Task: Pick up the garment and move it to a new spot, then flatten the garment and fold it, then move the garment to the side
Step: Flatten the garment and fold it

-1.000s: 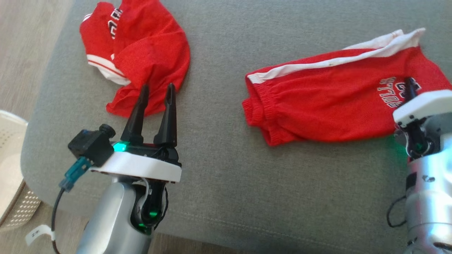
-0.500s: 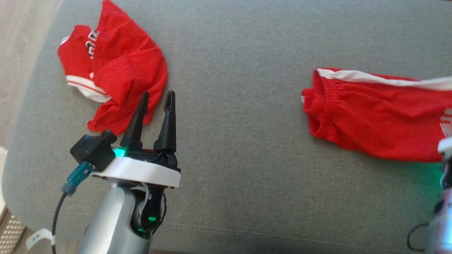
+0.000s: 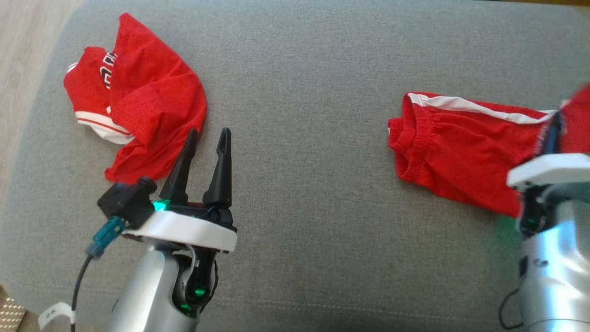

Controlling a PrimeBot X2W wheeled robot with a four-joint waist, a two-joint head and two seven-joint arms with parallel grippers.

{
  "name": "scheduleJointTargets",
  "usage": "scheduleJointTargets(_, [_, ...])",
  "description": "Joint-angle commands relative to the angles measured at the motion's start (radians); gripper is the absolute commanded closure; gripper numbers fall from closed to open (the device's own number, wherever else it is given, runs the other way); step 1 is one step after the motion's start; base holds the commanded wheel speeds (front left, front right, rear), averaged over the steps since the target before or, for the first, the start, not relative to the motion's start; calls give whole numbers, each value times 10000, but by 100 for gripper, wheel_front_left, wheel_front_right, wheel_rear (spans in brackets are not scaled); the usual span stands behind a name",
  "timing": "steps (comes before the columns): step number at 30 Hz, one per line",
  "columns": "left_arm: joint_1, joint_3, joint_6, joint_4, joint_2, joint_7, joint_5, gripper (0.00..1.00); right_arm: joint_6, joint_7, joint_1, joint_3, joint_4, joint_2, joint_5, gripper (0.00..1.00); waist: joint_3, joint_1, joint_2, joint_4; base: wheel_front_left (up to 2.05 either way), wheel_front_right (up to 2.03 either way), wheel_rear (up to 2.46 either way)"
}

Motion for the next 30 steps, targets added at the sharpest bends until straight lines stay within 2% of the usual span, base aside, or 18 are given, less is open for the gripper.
scheduleJointTargets(1, [-166, 317, -8, -283, 70, -57, 79, 0, 21, -190, -170, 646, -392, -18, 166, 100, -46, 0, -1, 23, 0, 0, 0])
scheduleJointTargets(6, [-58, 158, -30, -202, 70, -57, 159, 0, 21, -354, 425, 3096, -910, -18, 1497, 100, -207, 0, -1, 139, 0, 0, 0])
scheduleJointTargets(10, [17, 61, 38, -241, 70, -57, 77, 0, 21, -366, 1012, 4263, -1325, -17, 2184, 100, -242, 0, -1, 249, 0, 0, 0])
scheduleJointTargets(16, [126, -149, 68, -277, 70, -57, 76, 0, 21, -317, 1483, 5313, -1772, -17, 2544, 100, -190, 0, -1, 414, 0, 0, 0])
scheduleJointTargets(24, [116, -312, 148, -286, 70, -57, -39, 0, 21, -70, 1593, 5646, -1833, -17, 2646, 100, -50, 0, -1, 546, 0, 0, 0])
scheduleJointTargets(25, [90, -318, 151, -281, 70, -57, -46, 0, 21, -35, 1593, 5645, -1819, -17, 2730, 25, -46, 0, -1, 557, 0, 0, 0])
scheduleJointTargets(26, [71, -319, 153, -277, 70, -57, -51, 0, 21, -4, 1593, 5657, -1843, -17, 3038, 0, -44, 0, -1, 567, 0, 0, 0])
scheduleJointTargets(30, [71, -294, 173, -272, 70, -57, -50, 0, 21, -201, 1533, 6123, -2185, -17, 3364, 0, -24, 0, -1, 530, 0, 0, 0])
